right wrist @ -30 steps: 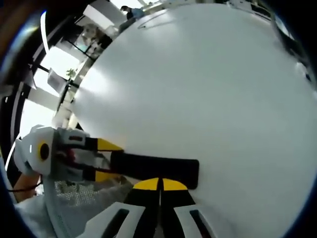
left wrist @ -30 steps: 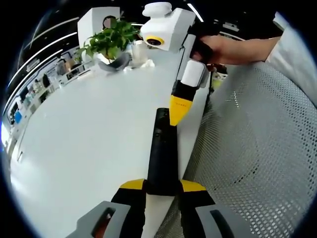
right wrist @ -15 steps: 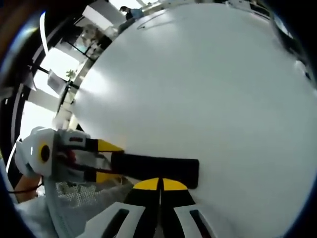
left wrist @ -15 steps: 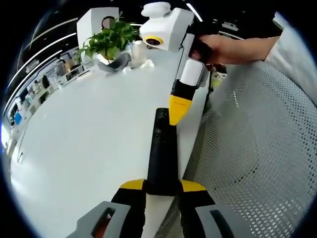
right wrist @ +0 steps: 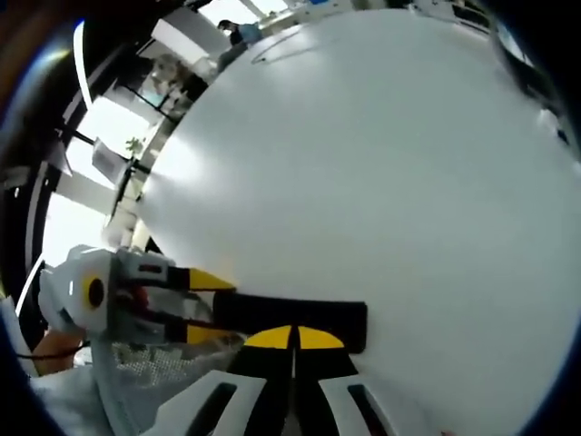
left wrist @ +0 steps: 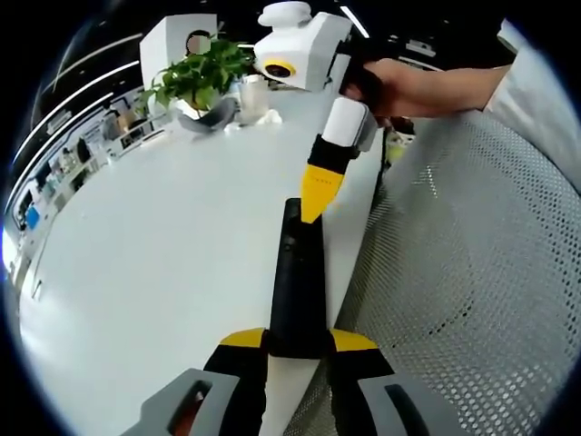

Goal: Press the specified remote control buttons in sequence, fully releasing each button before pressing the next.

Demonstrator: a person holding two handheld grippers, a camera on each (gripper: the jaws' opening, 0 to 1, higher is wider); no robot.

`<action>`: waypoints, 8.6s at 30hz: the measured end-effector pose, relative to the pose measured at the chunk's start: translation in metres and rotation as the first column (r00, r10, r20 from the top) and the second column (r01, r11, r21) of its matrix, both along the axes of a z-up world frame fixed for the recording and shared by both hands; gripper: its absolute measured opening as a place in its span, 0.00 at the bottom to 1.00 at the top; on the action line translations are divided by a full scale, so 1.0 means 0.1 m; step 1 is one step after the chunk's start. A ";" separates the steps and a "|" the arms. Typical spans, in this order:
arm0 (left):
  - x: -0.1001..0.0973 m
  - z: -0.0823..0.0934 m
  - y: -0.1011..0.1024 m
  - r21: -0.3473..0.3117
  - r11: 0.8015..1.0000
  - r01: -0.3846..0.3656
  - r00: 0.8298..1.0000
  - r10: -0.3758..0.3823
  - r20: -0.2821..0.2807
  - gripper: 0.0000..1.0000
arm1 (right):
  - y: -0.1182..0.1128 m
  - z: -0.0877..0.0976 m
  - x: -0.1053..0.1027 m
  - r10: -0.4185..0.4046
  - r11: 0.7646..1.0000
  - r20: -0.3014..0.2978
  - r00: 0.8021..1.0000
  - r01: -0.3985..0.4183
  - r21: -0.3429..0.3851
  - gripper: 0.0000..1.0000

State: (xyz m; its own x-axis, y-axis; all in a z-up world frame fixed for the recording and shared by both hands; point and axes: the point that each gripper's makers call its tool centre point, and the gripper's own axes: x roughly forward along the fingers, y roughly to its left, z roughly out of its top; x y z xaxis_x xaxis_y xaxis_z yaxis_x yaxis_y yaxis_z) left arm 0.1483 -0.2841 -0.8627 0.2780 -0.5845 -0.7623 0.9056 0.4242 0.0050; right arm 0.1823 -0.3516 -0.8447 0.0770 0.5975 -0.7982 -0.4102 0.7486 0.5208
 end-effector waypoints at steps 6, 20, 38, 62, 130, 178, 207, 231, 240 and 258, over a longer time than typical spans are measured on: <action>0.00 0.00 0.00 0.002 1.000 0.001 1.000 -0.001 0.001 0.24 | 0.01 -0.07 -0.05 0.041 0.998 0.004 0.999 -0.040 -0.045 0.00; -0.02 0.00 -0.01 0.011 1.000 0.012 1.000 -0.012 0.003 0.24 | 0.02 -0.05 -0.03 0.045 0.998 0.023 0.999 -0.044 -0.037 0.00; -0.04 -0.01 -0.03 0.022 0.999 0.037 0.999 -0.037 0.013 0.24 | 0.01 -0.09 -0.07 0.039 0.998 -0.018 0.999 -0.040 -0.039 0.00; -0.03 0.00 -0.03 0.005 1.000 0.019 1.000 -0.019 0.001 0.24 | 0.01 -0.10 -0.05 0.021 1.000 -0.025 0.999 -0.021 -0.019 0.00; -0.04 -0.01 -0.05 0.039 0.998 0.056 0.998 -0.057 0.035 0.24 | 0.23 -0.09 -0.01 0.008 0.995 -0.026 1.000 -0.006 0.097 0.00; -0.06 -0.02 -0.05 0.063 0.996 0.065 0.996 -0.069 0.049 0.24 | 0.23 -0.06 -0.12 0.081 0.996 -0.029 0.996 -0.079 0.049 0.00; -0.04 -0.01 -0.05 0.040 0.998 0.050 0.998 -0.051 0.035 0.24 | 0.22 -0.08 -0.12 0.120 0.992 0.010 0.993 -0.120 0.047 0.00; -0.06 -0.02 -0.05 0.043 0.998 0.051 0.998 -0.052 0.039 0.24 | 0.15 -0.09 -0.26 0.079 0.997 -0.159 0.984 -0.075 0.032 0.00; -0.06 -0.02 -0.05 0.046 0.997 0.056 0.997 -0.058 0.043 0.25 | 0.16 -0.10 -0.30 0.112 0.994 -0.127 0.986 -0.110 0.026 0.00; -0.06 -0.02 -0.05 0.048 0.997 0.062 0.997 -0.064 0.047 0.25 | 0.16 -0.11 -0.30 0.138 0.990 -0.111 0.984 -0.138 0.009 0.00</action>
